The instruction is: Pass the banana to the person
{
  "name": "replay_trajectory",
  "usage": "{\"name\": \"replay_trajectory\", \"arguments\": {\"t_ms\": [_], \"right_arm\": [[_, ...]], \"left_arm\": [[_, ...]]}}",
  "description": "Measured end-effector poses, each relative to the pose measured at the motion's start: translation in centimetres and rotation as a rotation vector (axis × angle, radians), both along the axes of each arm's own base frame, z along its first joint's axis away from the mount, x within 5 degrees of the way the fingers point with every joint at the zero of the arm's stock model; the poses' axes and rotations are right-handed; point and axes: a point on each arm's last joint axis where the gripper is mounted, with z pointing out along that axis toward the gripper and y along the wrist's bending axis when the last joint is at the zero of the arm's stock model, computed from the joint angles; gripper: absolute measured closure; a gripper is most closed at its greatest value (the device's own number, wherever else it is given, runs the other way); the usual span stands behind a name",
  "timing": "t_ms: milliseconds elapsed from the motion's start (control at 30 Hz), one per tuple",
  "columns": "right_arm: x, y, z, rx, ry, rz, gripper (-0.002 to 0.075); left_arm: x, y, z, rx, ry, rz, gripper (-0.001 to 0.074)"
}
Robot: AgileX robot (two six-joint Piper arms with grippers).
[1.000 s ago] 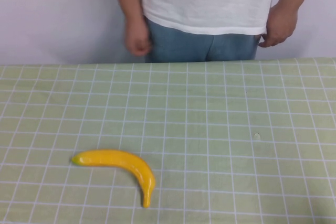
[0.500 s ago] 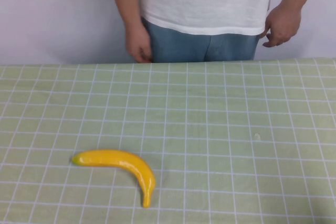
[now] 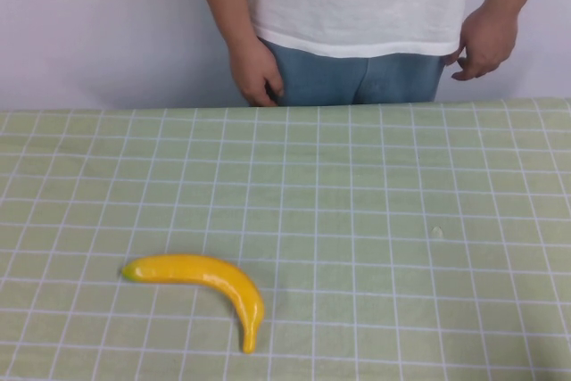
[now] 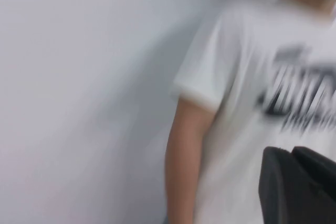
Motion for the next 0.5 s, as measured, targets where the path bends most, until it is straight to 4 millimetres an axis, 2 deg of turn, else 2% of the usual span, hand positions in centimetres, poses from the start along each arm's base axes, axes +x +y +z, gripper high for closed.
{"name": "replay_trajectory", "arguments": {"t_ms": [133,233,400,500], "right_arm": [[0.0,0.0,0.0,0.000,0.000,0.000,0.0733],[0.0,0.0,0.0,0.000,0.000,0.000,0.0733],[0.0,0.0,0.0,0.000,0.000,0.000,0.0733],[0.0,0.0,0.0,0.000,0.000,0.000,0.0733]], "left_arm": [[2.5,-0.5,-0.8,-0.003,0.193,-0.008,0.0738],[4.4,-0.8,-1.9,0.058,0.354,-0.002,0.0738],[8.6,-1.9,-3.5,0.256,0.684,-0.041,0.0738],[11.2,-2.7,-4.0,0.412,0.863,-0.125,0.0738]]}}
